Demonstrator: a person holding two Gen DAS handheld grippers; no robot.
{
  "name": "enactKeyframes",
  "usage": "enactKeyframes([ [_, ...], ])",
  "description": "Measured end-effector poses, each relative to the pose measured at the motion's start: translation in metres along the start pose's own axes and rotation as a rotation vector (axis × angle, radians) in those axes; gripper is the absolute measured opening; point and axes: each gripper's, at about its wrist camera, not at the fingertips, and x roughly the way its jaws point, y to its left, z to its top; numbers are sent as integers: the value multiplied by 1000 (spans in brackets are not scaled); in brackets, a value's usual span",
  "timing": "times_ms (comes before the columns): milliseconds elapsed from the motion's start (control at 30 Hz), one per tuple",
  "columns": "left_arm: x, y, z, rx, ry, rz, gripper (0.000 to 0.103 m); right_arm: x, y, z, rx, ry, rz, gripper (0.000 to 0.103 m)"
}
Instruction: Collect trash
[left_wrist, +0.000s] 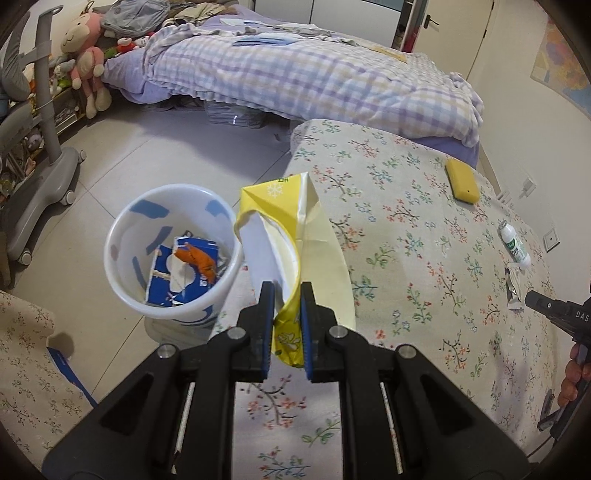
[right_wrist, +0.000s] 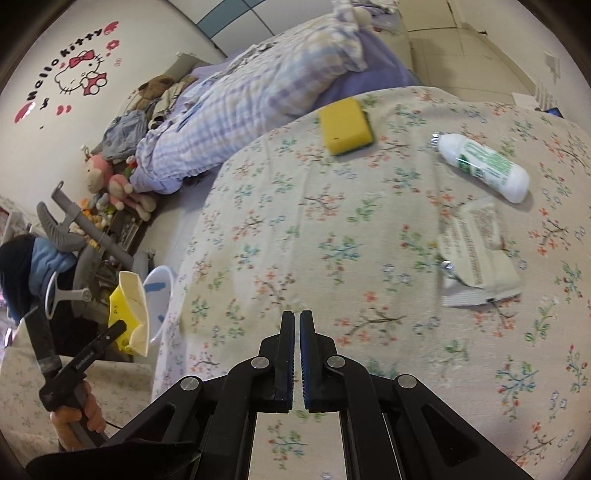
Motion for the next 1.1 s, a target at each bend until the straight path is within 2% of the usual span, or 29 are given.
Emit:
enactKeyframes([
  [233, -1, 44, 4, -70, -7, 28, 15, 23, 42, 0, -59, 22, 31, 4],
  [367, -1, 60, 4, -89, -5, 31, 15, 31, 51, 4, -76, 10, -17, 7],
  [400, -1, 64, 4, -95, -1, 28, 15, 32, 45, 7, -65, 9, -36, 14],
  [467, 1, 68, 3, -108, 12, 13, 15, 31, 26, 13, -31, 4, -105, 36],
  [500, 2, 68, 3, -112, 18, 5, 15, 29, 13, 15, -8, -9, -151, 60],
  [533, 2, 68, 2, -114, 23, 0, 15, 24, 1, 18, 15, -35, -193, 74],
  [667, 2, 62, 3, -103, 27, -20, 15, 11, -40, 24, 53, -85, -330, 74],
  [767, 3, 56, 4, -89, 27, -29, 15, 13, -67, 26, 61, -68, -386, 78],
  [933, 8, 42, 6, -67, 36, -42, 15, 22, -101, 25, 77, -27, -414, 78],
  [1100, 13, 31, 6, -51, 47, -46, 15, 35, -107, 27, 55, -8, -435, 78],
])
